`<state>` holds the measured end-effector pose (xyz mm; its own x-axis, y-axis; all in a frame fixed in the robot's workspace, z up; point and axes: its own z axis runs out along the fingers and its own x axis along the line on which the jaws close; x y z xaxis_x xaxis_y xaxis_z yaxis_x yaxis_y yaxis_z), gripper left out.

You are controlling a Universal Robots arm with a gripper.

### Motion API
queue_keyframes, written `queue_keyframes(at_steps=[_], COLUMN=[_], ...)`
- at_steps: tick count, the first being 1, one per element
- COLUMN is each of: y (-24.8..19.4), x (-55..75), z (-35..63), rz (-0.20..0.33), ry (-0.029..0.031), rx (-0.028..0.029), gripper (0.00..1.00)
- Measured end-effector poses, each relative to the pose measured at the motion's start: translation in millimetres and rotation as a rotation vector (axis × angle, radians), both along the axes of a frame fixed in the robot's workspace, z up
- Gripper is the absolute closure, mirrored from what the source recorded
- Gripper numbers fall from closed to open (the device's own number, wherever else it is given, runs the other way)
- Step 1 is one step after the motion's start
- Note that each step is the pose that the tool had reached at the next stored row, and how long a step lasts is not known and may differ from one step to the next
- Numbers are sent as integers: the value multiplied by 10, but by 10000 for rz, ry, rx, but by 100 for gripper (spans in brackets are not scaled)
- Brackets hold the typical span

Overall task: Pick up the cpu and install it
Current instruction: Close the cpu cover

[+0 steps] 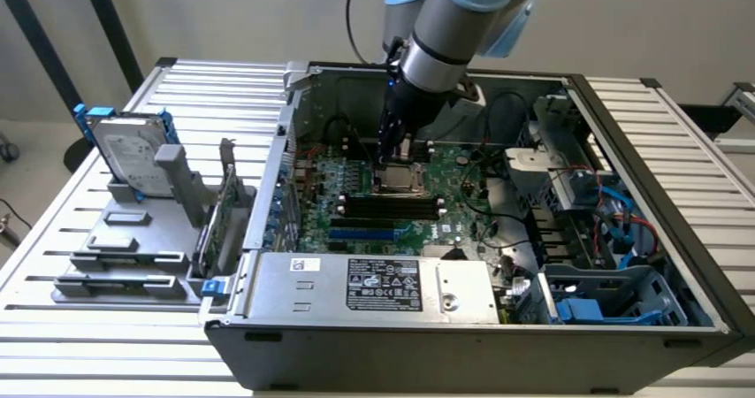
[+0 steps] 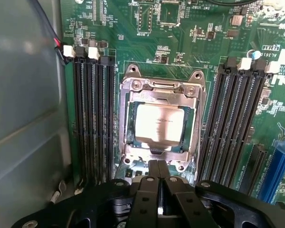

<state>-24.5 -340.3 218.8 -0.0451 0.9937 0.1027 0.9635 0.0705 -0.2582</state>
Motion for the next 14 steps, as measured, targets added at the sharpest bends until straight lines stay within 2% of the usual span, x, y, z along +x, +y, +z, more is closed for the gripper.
queue_keyframes(at_steps=[1, 4, 5, 14], y=[0, 0, 0, -3], x=[0, -3, -5, -5], z=[-3, -12, -23, -95], rz=[-87, -261, -304, -386], ry=[30, 171, 190, 263], rx=[0, 0, 0, -2], gripper=[89, 89, 89, 89])
